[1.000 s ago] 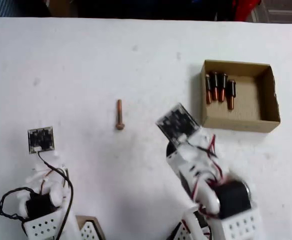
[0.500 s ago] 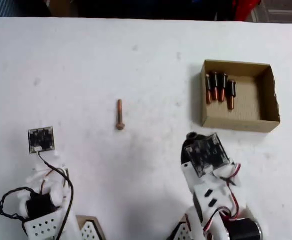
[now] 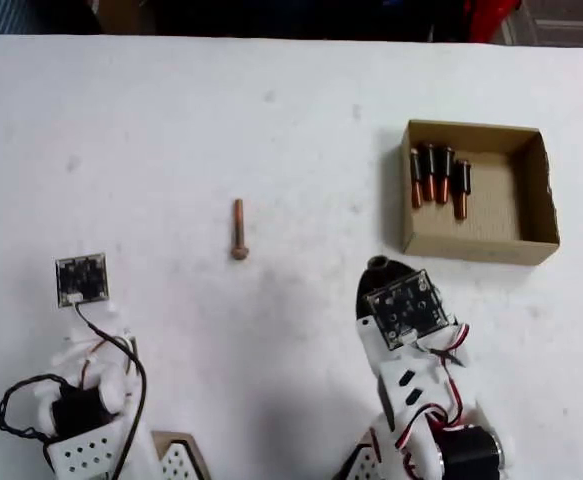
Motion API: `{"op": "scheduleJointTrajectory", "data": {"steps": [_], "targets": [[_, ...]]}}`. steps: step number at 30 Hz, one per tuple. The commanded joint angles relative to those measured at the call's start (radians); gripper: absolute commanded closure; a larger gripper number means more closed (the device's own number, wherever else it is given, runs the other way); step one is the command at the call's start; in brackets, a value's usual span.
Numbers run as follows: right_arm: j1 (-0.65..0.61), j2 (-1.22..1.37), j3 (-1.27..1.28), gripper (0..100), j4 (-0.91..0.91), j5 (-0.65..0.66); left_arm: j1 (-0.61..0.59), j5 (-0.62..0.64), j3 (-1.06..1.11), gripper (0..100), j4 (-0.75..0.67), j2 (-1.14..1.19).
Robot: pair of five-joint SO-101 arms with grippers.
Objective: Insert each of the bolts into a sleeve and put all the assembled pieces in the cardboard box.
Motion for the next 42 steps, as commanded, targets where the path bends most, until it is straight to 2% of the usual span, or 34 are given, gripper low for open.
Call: {"op": "scheduleJointTrajectory", "data": {"steps": [1, 10, 18, 21, 24, 34, 42], "targets": [[0.012, 0.004, -0.003, 98.2, -0.022, -0.084, -0.007, -0.008, -0.002, 98, 0.003, -0.007], [0.047, 0.004, 0.129, 98.2, -0.084, -0.117, -0.002, -0.008, -0.002, 98, -0.003, -0.007], [0.122, 0.004, 0.292, 98.2, -0.219, -0.118, -0.001, -0.008, -0.002, 98, -0.129, -0.007], [0.145, 0.004, 0.316, 98.2, -0.231, -0.187, 0.008, -0.051, -0.002, 98, -0.135, -0.007], [0.151, 0.004, 0.318, 98.2, -0.231, -0.256, 0.059, -0.141, -0.006, 98, -0.104, -0.007], [0.151, 0.004, 0.342, 98.2, -0.229, -0.264, 0.14, -0.146, -0.221, 98, 0.049, -0.002], [0.142, 0.004, 0.361, 98.2, -0.231, -0.264, 0.213, -0.14, -0.305, 98, 0.052, -0.001]]}}
